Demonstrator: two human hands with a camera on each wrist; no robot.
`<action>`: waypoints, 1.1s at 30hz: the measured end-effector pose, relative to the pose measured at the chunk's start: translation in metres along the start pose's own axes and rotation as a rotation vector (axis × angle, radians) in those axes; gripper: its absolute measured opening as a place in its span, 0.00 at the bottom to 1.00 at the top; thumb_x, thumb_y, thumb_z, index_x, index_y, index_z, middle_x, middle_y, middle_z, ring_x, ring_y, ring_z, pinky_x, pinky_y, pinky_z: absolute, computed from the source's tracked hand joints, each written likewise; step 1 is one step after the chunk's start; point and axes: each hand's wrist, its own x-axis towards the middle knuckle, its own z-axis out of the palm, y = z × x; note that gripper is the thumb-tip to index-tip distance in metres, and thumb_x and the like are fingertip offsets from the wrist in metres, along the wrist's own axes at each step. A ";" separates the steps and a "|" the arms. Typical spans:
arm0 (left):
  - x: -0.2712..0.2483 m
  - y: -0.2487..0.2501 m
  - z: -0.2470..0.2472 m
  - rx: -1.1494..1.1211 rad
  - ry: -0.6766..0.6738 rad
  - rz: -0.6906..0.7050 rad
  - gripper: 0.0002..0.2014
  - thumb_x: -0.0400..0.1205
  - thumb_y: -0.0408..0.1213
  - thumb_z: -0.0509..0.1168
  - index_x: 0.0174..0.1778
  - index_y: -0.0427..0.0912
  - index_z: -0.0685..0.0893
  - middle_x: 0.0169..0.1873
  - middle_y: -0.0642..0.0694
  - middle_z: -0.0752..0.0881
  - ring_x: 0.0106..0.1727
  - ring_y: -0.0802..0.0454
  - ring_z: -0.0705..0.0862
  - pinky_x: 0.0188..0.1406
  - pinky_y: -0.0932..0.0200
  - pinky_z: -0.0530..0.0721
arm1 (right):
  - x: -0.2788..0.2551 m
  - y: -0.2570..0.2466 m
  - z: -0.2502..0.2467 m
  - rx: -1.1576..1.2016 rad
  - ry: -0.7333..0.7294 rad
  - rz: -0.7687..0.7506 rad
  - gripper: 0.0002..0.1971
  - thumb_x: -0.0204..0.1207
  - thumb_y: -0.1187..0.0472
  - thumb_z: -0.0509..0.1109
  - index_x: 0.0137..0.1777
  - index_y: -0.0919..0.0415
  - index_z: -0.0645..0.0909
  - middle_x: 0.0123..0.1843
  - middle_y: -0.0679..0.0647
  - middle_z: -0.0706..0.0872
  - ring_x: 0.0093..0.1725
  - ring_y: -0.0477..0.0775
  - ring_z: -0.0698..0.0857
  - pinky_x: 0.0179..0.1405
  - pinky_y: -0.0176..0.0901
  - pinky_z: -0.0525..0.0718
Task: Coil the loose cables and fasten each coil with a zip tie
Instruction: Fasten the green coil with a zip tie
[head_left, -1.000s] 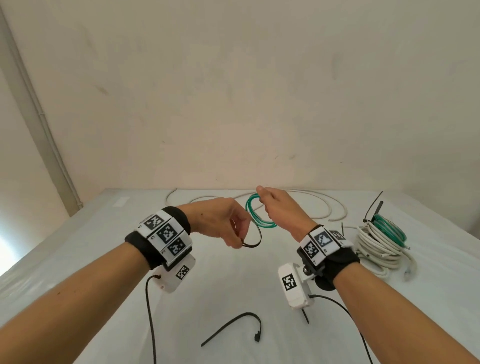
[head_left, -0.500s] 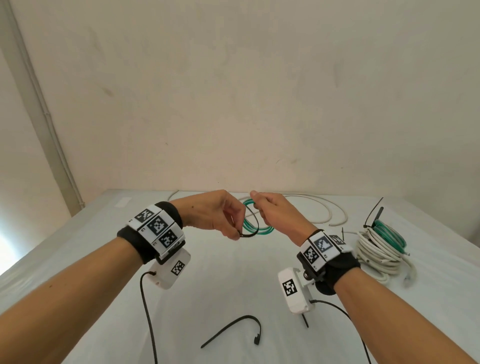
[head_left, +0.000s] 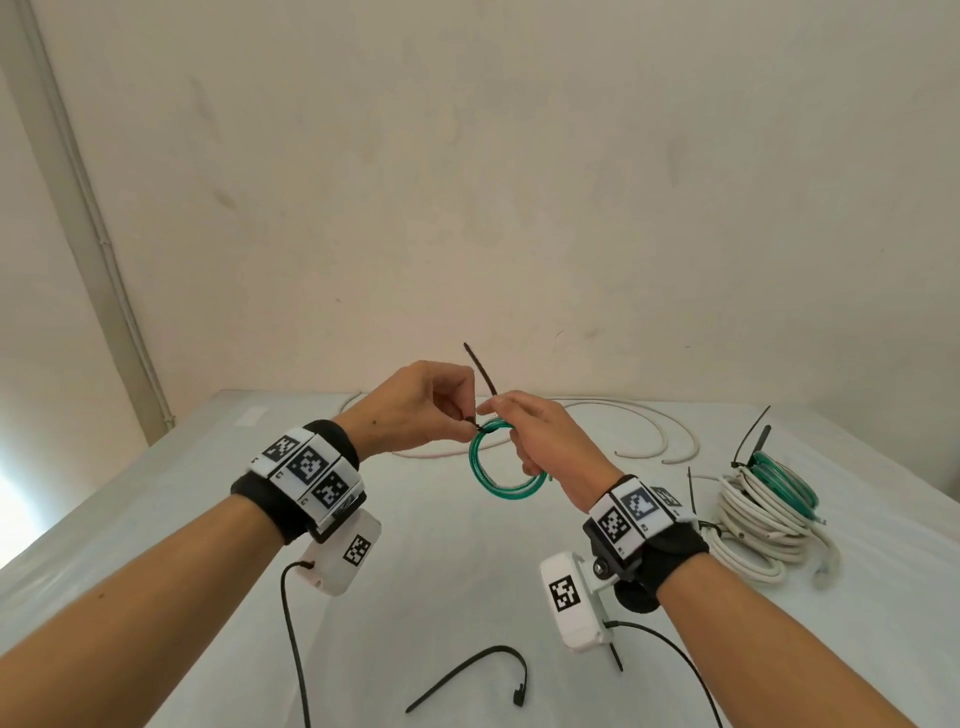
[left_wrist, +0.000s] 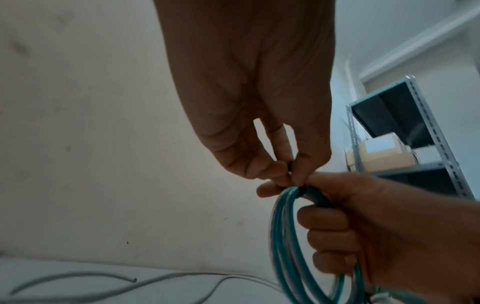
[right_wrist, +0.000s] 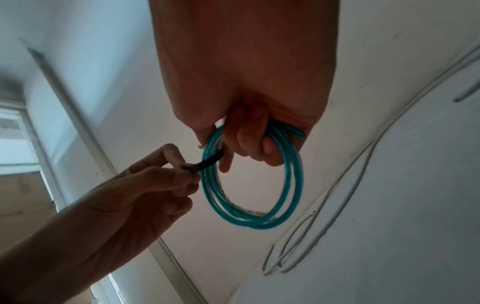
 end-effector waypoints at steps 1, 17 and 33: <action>-0.001 0.001 -0.001 -0.087 0.003 -0.008 0.08 0.76 0.24 0.78 0.41 0.30 0.83 0.41 0.32 0.90 0.37 0.46 0.84 0.42 0.52 0.81 | -0.001 0.000 0.000 0.041 0.004 -0.001 0.13 0.88 0.51 0.65 0.51 0.51 0.90 0.26 0.46 0.67 0.25 0.49 0.65 0.27 0.40 0.68; 0.005 0.001 0.016 -0.882 0.269 -0.172 0.06 0.86 0.31 0.69 0.56 0.36 0.89 0.45 0.43 0.92 0.49 0.49 0.90 0.60 0.52 0.85 | -0.001 -0.014 0.013 0.138 0.110 0.003 0.12 0.87 0.51 0.65 0.44 0.53 0.83 0.25 0.46 0.66 0.24 0.47 0.66 0.26 0.41 0.70; 0.016 0.004 0.004 -1.064 0.332 -0.334 0.03 0.83 0.24 0.72 0.51 0.29 0.87 0.43 0.39 0.88 0.42 0.50 0.88 0.45 0.62 0.91 | -0.001 -0.013 0.015 -0.188 0.174 -0.184 0.10 0.85 0.51 0.66 0.44 0.50 0.86 0.26 0.42 0.79 0.22 0.44 0.70 0.31 0.41 0.71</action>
